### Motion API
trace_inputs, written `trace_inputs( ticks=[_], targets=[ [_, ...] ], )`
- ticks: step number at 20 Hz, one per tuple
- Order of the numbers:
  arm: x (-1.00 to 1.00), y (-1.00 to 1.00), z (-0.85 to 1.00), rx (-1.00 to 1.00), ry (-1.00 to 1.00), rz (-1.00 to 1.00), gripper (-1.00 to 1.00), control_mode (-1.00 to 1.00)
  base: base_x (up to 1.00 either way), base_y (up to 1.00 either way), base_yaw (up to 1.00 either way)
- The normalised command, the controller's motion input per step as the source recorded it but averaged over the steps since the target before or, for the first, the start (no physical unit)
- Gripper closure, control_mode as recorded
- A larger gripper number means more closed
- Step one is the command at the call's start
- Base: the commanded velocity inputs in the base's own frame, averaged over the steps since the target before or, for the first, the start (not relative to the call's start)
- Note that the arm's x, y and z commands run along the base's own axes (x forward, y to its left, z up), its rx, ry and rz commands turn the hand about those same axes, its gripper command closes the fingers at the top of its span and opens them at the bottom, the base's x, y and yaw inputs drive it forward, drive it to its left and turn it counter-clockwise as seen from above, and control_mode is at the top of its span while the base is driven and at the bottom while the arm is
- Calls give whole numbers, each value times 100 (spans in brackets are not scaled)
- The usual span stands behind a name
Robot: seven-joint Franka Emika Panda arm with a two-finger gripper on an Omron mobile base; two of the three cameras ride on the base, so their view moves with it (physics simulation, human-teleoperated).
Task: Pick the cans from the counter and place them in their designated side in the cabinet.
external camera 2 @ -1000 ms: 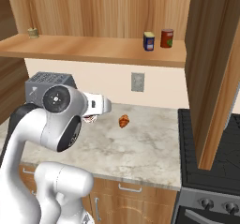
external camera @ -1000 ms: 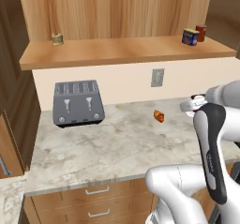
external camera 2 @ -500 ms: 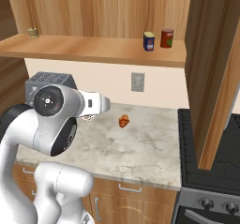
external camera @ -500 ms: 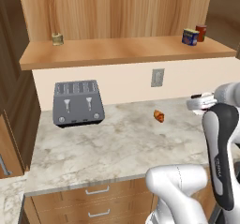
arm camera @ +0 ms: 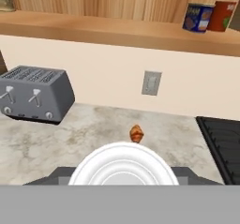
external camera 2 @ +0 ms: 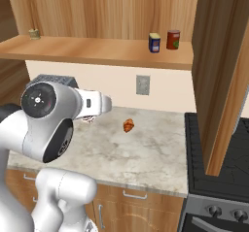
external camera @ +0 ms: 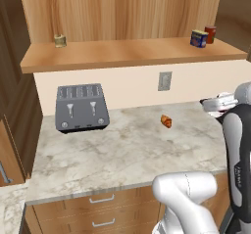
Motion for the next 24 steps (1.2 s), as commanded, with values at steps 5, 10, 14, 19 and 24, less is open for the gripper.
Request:
trace_inputs(
  ticks=[5,10,14,19,24],
  targets=[
    [-8,0,34,0,-3,0,100,-100,0,0,0],
    [-3,-1,25,0,-2,0,100,-100,0,0,0],
    [-1,1,27,0,-4,1,100,-100,0,0,0],
    [-2,0,35,0,-6,0,100,-100,0,0,0],
    [-1,0,29,0,-5,0,100,-100,0,0,0]
  ],
)
